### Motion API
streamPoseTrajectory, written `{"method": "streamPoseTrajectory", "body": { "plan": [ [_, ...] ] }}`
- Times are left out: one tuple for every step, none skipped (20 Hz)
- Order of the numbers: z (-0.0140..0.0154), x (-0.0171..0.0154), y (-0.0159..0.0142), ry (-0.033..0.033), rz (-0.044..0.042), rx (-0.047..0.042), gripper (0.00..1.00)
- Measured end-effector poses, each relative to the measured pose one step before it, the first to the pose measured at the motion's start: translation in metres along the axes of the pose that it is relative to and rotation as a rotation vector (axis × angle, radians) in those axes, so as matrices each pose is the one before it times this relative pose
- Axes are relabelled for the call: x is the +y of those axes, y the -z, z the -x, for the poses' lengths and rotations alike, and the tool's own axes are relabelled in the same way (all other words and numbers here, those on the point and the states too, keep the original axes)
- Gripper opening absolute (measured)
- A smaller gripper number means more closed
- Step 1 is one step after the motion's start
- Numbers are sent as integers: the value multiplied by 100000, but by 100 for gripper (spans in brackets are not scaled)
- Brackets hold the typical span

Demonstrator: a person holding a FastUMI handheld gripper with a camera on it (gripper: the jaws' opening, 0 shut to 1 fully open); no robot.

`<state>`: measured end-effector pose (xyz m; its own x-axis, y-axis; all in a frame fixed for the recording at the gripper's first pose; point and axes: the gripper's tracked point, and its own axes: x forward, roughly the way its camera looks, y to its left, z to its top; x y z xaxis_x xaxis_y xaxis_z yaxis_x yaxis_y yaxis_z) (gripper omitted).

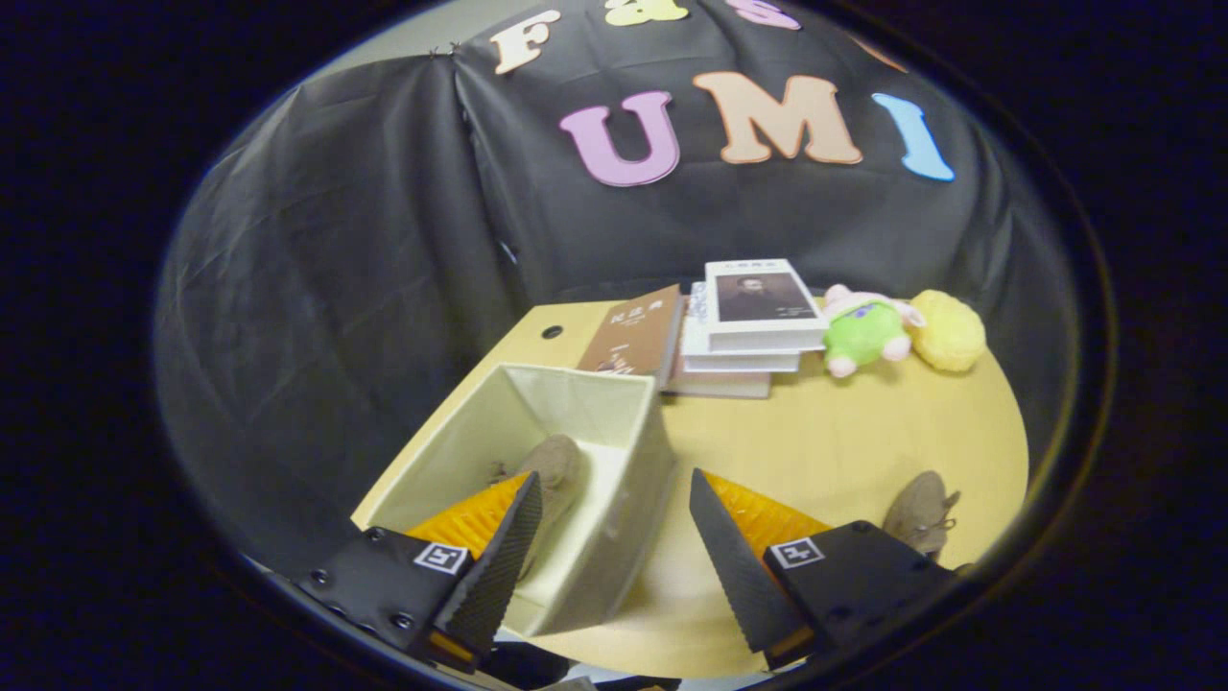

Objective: Open the storage box then place both shoes into the box .Put the left shoe in first, then the right shoe, with the right side of both shoes facing outward in a uniform manner.

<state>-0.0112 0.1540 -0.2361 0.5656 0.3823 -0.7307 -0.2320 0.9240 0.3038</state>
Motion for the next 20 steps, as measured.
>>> {"method": "streamPoseTrajectory", "body": {
  "plan": [
    [559,-1828,93,3165,834,-73,98],
    [420,-1651,83,2761,686,14,98],
    [418,-1555,35,2326,363,-361,98],
    [406,-1397,142,2132,238,-207,98],
    [234,-1459,110,2243,557,6,98],
    [318,-1401,309,2095,788,157,98],
    [157,-1348,284,1895,956,131,98],
    [74,-1303,366,1907,706,411,98],
    [193,-1252,381,1804,513,227,98],
    [113,-1192,322,1733,246,184,98],
    [138,-1191,345,1562,59,194,98],
    [77,-1185,493,1619,-205,420,98],
    [-5,-1177,507,1489,-205,684,98],
    [-69,-1193,636,1667,-99,1111,98],
    [-38,-1251,739,1748,99,1144,98],
    [-215,-1158,703,1543,92,1483,98],
    [-191,-1096,726,908,-15,1380,98],
    [-343,-944,828,899,-93,1648,98],
    [-325,-993,783,868,-31,1715,98],
    [-284,-857,713,654,4,1312,98]
  ]
}}
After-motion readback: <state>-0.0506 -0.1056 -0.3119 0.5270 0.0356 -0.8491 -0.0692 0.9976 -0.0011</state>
